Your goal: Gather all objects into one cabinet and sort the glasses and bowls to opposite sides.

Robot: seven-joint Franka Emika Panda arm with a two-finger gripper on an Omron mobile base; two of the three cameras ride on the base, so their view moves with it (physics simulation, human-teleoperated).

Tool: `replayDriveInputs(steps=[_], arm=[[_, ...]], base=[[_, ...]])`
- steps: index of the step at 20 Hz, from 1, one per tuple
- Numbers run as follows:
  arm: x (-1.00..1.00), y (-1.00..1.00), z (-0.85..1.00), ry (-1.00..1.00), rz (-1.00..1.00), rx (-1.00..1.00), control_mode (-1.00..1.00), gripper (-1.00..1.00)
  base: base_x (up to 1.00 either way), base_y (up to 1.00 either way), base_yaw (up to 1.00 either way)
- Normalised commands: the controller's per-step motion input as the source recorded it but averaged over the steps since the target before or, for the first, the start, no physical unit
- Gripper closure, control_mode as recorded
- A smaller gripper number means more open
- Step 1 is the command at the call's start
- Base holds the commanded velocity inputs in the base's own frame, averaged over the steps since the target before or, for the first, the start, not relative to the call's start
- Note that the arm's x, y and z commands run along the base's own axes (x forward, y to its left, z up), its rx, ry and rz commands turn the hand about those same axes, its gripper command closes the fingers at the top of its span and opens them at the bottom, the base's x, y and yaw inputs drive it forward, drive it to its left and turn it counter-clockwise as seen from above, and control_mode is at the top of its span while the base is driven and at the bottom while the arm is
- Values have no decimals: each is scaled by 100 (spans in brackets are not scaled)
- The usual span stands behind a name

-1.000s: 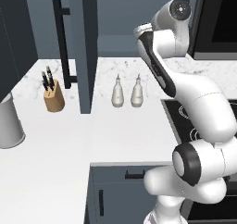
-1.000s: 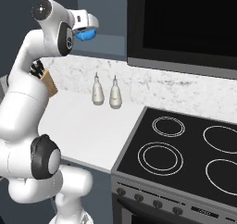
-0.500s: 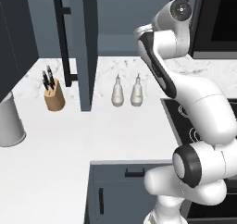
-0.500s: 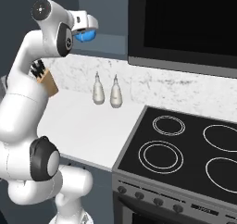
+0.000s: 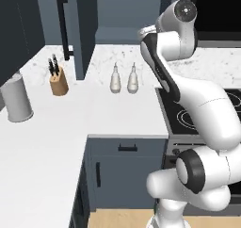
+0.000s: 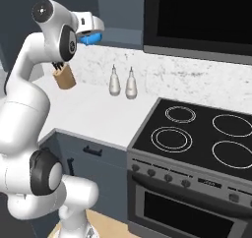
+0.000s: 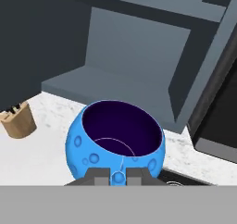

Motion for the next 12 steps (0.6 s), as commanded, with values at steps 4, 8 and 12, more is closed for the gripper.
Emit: replayDriveInputs(steps=[4, 8, 12], arm=[[0, 0, 0, 0, 0, 0, 100, 100], [0, 0, 0, 0, 0, 0, 100, 100], [0, 0, 0, 0, 0, 0, 100, 100]], base=[[-41, -79, 19], [-6, -99, 17], [-21, -80, 31]])
